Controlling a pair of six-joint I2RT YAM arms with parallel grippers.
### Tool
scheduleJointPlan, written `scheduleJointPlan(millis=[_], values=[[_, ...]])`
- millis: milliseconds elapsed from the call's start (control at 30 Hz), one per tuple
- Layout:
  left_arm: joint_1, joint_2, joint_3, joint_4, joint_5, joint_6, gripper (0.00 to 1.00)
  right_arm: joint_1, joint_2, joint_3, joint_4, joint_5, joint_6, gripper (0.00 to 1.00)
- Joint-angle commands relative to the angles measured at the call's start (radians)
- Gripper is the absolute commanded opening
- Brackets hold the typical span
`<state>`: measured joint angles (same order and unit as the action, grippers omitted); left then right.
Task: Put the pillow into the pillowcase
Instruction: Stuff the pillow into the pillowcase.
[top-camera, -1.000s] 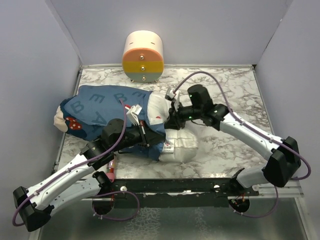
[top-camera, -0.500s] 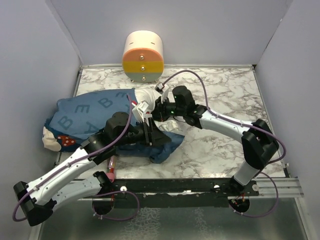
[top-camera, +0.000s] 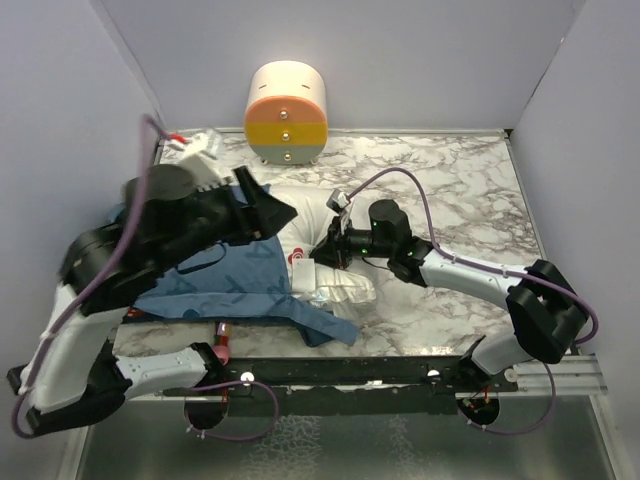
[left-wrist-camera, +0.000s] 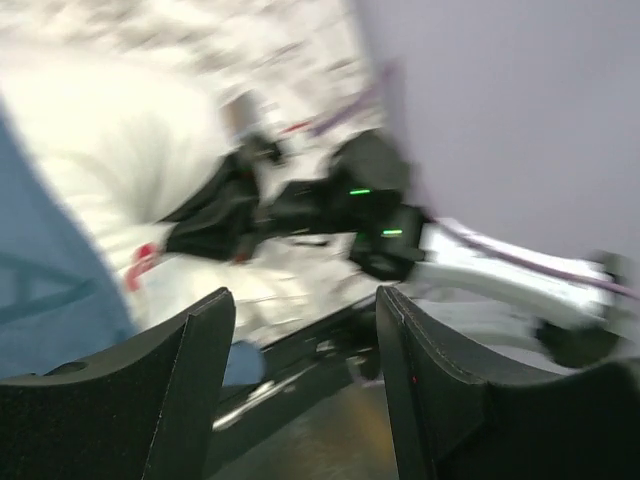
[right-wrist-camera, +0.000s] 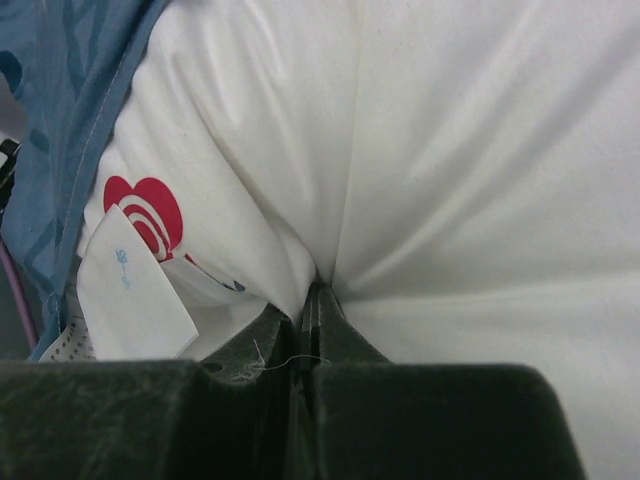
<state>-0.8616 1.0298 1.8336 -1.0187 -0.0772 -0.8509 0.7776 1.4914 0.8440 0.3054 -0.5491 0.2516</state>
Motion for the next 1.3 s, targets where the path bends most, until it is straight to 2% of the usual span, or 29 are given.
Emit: scheduleJointPlan(millis=[0,167,367,467,633,667,733,767,833,867,1033,1200,1267], values=[[-0.001,0.210,-0.040,-0.398,-0.249,0.034,0.61,0.005,0.061,-0.026,-0.103,-0.021,0.020,0.02],[-0.001,0.274,-0.112,-0.398,-0.393,0.079,0.61,0.005,0.061,-0.010,-0.106,-0.018,0.025,0.03],[-0.001,0.304,-0.236,-0.388,-0.403,0.115,0.61,0.004,0.046,-0.009,-0.120,-0.014,0.020,0.03],[-0.001,0.295,-0.299,-0.361,-0.393,0.132,0.45,0.005,0.038,-0.014,-0.118,-0.012,0.023,0.03],[-0.001,0.295,-0.353,-0.287,-0.353,0.167,0.44,0.005,0.030,-0.015,-0.116,-0.019,0.022,0.03],[-0.001,0.300,-0.349,-0.275,-0.344,0.174,0.40,0.005,0.026,-0.014,-0.117,-0.020,0.021,0.03],[-0.001,0.308,-0.327,-0.250,-0.343,0.193,0.18,0.005,0.013,-0.017,-0.116,-0.022,0.016,0.03],[-0.001,0.312,-0.308,-0.232,-0.344,0.210,0.11,0.005,0.003,-0.018,-0.115,-0.022,0.016,0.03],[-0.001,0.317,-0.248,-0.172,-0.328,0.259,0.01,0.005,-0.023,-0.019,-0.122,-0.003,0.023,0.03],[-0.001,0.315,-0.218,-0.120,-0.302,0.287,0.00,0.005,-0.042,-0.017,-0.128,0.020,0.028,0.02],[-0.001,0.334,-0.107,0.204,-0.133,0.407,0.00,-0.039,-0.164,0.014,-0.155,0.141,0.027,0.01],[0.003,0.413,-0.033,0.450,0.043,0.491,0.00,-0.185,-0.322,0.046,-0.211,0.132,-0.001,0.00],[0.004,0.429,-0.041,0.524,0.118,0.496,0.00,-0.208,-0.375,0.041,-0.258,0.124,-0.047,0.00]])
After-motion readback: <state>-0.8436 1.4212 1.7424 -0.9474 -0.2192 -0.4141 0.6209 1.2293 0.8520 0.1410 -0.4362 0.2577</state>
